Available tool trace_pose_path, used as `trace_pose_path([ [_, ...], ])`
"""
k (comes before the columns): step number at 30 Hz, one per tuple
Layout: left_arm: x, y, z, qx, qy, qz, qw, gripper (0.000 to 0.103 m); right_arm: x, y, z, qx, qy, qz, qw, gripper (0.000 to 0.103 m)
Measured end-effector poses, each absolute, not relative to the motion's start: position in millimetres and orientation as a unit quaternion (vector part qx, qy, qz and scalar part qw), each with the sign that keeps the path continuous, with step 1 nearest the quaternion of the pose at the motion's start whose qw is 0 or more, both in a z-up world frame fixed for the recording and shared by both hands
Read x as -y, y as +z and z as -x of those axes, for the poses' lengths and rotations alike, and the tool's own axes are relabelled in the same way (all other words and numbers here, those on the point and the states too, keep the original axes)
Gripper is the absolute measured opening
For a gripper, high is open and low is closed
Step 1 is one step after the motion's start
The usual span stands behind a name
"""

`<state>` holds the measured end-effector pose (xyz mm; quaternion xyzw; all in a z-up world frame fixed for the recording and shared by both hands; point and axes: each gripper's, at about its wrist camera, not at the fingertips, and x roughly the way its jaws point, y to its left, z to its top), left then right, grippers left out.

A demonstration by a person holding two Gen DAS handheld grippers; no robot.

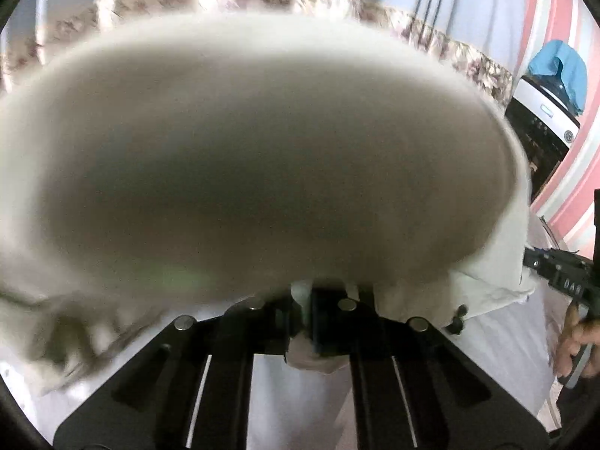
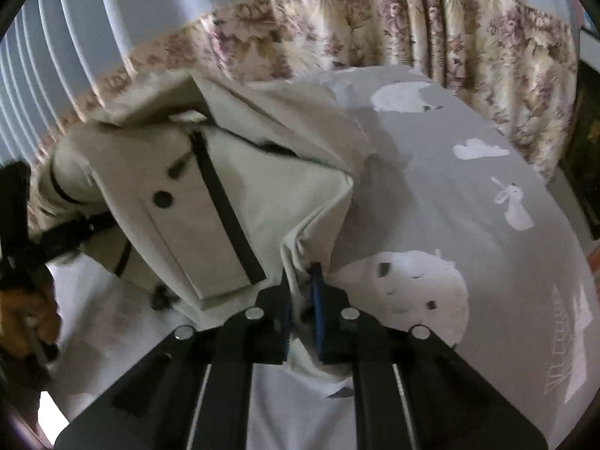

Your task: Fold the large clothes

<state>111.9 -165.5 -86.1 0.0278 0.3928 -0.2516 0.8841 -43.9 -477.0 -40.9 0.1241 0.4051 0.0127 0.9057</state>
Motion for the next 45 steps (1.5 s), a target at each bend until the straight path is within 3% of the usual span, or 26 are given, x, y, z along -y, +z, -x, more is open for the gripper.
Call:
trace_pose_path([
  [12,108,64,42,-0.264,-0.238,-0.050,0.933,0.006,442,54,97,-0.325,0.093,-0.105,0.935,0.007],
  [16,97,85,86,-0.268,-0.266,-0.040,0.925,0.010,440,69,128,-0.325,0.115,-0.104,0.933,0.007],
  [18,89,79,99,-0.289,-0.277,-0.037,0.915,0.025,446,67,140,-0.341,0.117,-0.104,0.927,0.013],
  [19,84,73,105,-0.295,-0.280,-0.040,0.913,0.033,449,65,144,-0.347,0.111,-0.103,0.926,0.029],
  [21,71,71,116,-0.288,-0.271,-0.046,0.918,0.100,463,63,151,-0.348,0.086,-0.105,0.928,0.061],
  [26,37,65,87,-0.288,-0.201,-0.052,0.935,0.100,502,63,138,-0.335,0.038,-0.128,0.933,0.062],
  [31,10,31,-6,-0.306,-0.102,-0.100,0.941,0.100,516,38,58,-0.353,0.015,-0.105,0.930,0.062],
  [36,-29,-11,-119,-0.352,-0.050,-0.080,0.931,0.100,524,2,-25,-0.396,0.019,-0.087,0.914,0.062],
  [42,-41,-53,-182,-0.392,-0.043,-0.054,0.918,0.100,519,-34,-86,-0.428,0.041,-0.080,0.900,0.077],
  [45,-20,-69,-200,-0.409,-0.066,-0.063,0.908,0.100,517,-52,-103,-0.451,0.042,-0.089,0.887,0.078],
])
